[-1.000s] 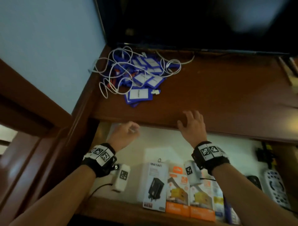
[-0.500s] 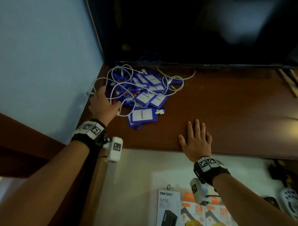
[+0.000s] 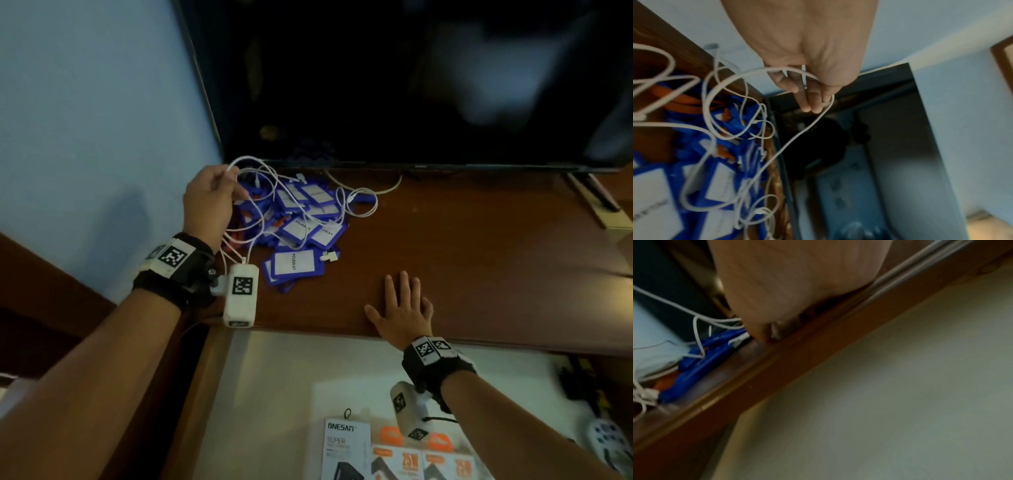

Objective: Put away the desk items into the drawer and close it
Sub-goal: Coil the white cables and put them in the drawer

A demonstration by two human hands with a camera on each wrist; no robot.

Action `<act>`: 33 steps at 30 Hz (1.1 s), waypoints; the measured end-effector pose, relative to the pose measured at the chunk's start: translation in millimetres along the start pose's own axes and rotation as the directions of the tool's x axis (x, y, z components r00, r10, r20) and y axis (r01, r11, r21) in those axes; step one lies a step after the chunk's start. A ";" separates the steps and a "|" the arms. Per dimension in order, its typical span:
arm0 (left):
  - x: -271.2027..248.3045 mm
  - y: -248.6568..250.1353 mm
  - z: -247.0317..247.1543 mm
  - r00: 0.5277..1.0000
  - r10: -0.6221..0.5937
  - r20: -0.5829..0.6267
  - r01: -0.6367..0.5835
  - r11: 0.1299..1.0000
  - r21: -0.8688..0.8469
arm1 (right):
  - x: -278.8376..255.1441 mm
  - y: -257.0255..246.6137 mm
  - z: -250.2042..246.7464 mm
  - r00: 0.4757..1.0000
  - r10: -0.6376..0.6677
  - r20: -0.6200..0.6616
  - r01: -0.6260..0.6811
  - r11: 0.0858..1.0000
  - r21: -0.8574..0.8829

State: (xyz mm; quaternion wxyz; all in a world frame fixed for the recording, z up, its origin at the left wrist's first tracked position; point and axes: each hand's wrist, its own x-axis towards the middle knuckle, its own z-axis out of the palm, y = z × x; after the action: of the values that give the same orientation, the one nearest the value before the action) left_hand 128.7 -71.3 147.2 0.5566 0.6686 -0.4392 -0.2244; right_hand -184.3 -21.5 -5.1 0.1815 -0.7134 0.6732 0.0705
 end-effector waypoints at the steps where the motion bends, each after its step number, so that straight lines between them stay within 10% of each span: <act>1: -1.8 11.6 -0.7 1.000 0.005 -0.009 -0.006 0.997 -0.072 | -0.1 1.8 -4.8 0.999 -0.005 0.046 0.004 0.999 0.037; 5: -17.8 67.3 -1.1 0.994 0.112 0.005 -0.108 0.966 -0.237 | -2.2 5.4 -39.0 0.988 -0.027 0.152 -0.026 0.940 0.339; 9: -43.2 111.4 1.4 0.957 0.260 0.132 -0.217 0.938 -0.271 | -12.0 -11.2 -102.9 0.999 -0.013 0.050 -0.032 0.602 0.798; 16: -95.4 148.8 21.6 0.818 0.378 0.434 -0.284 0.921 -0.267 | -27.8 -49.4 -172.0 0.895 -0.258 -0.364 0.445 0.468 0.764; 22: -113.4 146.8 21.9 0.750 0.366 0.551 -0.280 0.930 -0.236 | -8.1 -76.9 -150.4 0.889 -0.375 -0.261 0.413 0.414 0.812; 25: -111.0 139.8 5.6 0.754 0.347 0.558 -0.309 0.937 -0.166 | 7.5 -71.0 -135.7 0.949 -0.288 -0.125 0.269 0.542 0.796; 33: -83.6 107.4 -38.3 0.958 0.239 0.158 -0.221 0.967 -0.127 | 23.5 -23.0 -112.2 0.995 -0.100 0.009 0.084 0.884 0.459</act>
State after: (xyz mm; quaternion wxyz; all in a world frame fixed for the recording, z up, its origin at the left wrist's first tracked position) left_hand 79.7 20.2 243.2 0.5743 0.5598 -0.5477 -0.2384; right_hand -175.8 -82.6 94.3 0.3586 -0.6803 0.6332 -0.0872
